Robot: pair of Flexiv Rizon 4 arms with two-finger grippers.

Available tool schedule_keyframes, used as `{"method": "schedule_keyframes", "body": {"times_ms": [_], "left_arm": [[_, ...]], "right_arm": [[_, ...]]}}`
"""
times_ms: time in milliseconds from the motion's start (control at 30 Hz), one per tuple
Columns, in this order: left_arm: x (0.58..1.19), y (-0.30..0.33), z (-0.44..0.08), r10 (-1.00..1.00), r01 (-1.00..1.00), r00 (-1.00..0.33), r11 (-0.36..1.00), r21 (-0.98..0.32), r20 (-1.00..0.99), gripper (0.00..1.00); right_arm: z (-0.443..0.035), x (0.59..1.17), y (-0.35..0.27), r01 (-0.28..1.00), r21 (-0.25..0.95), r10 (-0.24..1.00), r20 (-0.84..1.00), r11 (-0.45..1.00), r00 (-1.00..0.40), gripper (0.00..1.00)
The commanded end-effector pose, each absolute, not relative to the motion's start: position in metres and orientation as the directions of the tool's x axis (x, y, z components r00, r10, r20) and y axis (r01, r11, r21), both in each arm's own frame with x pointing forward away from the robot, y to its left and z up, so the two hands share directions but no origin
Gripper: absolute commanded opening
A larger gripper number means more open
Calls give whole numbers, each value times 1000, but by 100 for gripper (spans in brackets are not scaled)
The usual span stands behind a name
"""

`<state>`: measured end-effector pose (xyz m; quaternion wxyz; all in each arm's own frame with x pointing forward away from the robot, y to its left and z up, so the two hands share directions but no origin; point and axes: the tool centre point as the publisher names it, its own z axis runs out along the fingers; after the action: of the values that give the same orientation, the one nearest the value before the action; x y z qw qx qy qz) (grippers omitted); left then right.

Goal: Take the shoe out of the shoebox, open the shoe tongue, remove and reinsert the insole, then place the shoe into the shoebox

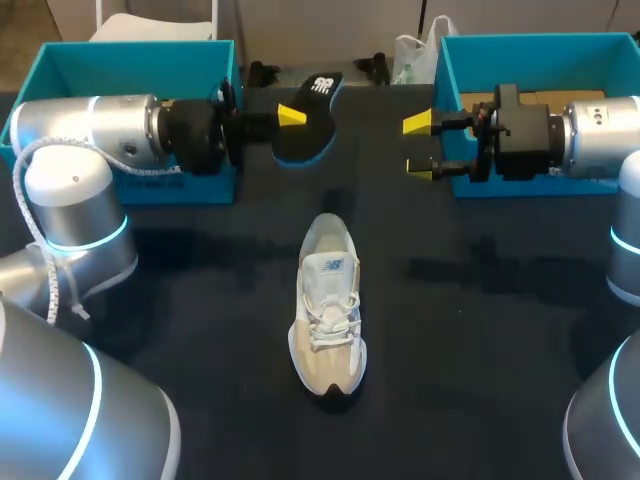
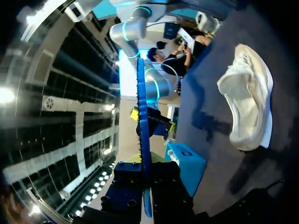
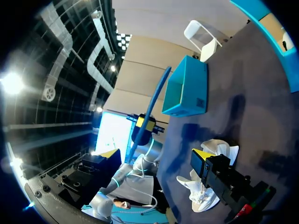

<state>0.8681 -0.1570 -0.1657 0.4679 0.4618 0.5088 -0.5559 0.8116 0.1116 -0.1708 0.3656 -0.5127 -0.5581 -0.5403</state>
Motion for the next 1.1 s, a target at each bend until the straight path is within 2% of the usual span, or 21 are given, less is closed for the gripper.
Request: {"method": "schedule_keyframes", "body": {"times_ms": [33,167,233,467,667,700,733,767,867,900,1100], "left_arm": [[877,-160,-171,-33,999,-18,-41,-17,-999,0],[880,-164,-177,-23,998,53,-32,54,-998,0],[882,-167,-179,-32,999,39,-12,40,-999,0],[885,-183,-184,-36,991,136,13,135,-990,0],[884,-199,-184,-46,987,158,15,158,-986,0],[884,-201,-185,-48,986,169,14,169,-984,0],[884,-203,-186,-46,984,178,10,177,-983,0],[883,-205,-187,-46,985,175,9,175,-983,0],[882,-209,-188,-45,982,187,10,186,-981,0],[882,-210,-188,-45,982,187,11,187,-981,0],[881,-217,-186,-57,980,199,36,197,-978,0]], "right_arm": [[-172,815,120,968,225,179,963,-115,-203,100],[-173,818,129,969,223,179,963,-107,-202,100],[-172,819,135,969,223,175,963,-105,-203,100],[-172,824,153,973,218,157,966,-72,-205,100],[-173,827,161,979,200,153,970,-46,-191,100],[-173,827,162,979,200,153,970,-44,-191,95],[-173,828,163,979,198,152,970,-43,-190,70],[-174,829,164,980,196,152,970,-37,-189,65],[-174,831,165,980,195,149,971,-29,-188,59],[-175,831,166,980,195,147,971,-27,-189,49],[-179,833,171,982,188,132,974,-19,-184,44]]}}
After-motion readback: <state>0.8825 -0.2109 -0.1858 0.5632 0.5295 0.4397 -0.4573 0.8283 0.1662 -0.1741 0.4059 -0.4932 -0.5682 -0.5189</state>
